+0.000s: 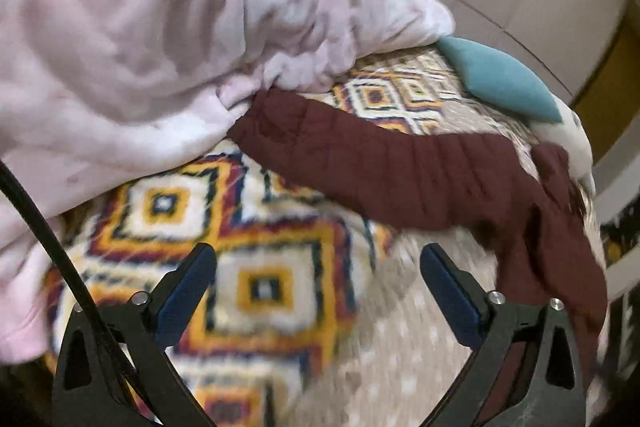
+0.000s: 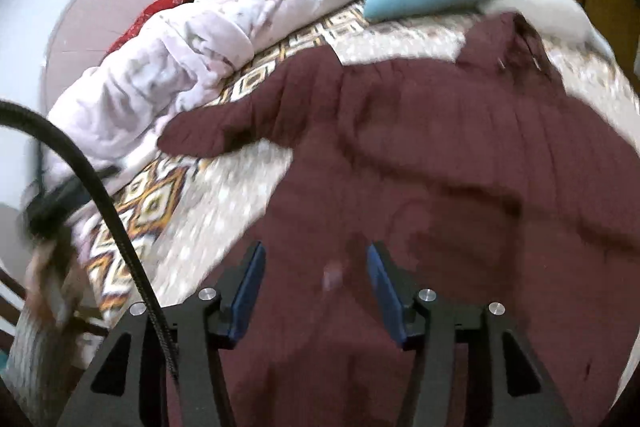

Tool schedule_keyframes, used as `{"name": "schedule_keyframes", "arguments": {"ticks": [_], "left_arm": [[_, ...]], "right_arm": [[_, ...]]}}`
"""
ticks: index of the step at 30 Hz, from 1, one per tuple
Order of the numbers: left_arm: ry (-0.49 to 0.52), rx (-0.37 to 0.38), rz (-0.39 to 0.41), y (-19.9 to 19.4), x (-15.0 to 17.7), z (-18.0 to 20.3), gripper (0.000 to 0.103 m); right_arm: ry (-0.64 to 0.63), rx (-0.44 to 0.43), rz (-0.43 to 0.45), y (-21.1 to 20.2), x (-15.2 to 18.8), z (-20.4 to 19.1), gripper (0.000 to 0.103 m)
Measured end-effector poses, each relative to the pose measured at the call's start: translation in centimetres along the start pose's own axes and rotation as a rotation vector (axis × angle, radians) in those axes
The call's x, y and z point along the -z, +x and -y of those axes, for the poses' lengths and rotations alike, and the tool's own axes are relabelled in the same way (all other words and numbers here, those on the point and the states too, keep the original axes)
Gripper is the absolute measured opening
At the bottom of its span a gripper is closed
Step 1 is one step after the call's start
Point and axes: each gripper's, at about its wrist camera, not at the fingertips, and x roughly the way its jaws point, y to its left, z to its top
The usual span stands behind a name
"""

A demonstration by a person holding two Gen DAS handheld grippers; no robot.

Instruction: Fold large clothes

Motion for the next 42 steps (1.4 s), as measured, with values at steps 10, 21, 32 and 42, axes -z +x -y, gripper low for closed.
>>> {"name": "schedule_keyframes", "arguments": {"ticks": [10,21,32,42], "left_arm": [[-0.164,-0.072,-0.063,12.0,-5.7,-1.9,0.092],[-0.068,-0.249,0.001,9.6,-8.4,2.5,0.010],[0.206,0.168,0.111,-5.0,-5.8,26.0,0.009],[0.623,0.501,-0.071,-7.2,9.9,48.1,0.059]], "right_arm": [[0.270,-0.012,0.054,-5.9,8.3,7.6,0.061],[0.346,0.085,0.141,-9.2,9.0,11.3,0.061],[0.379,0.111,0.254,-13.9,11.8,13.3,0.061],[0.487,0.121,0.291,-17.6,16.1,17.8,0.061]]}}
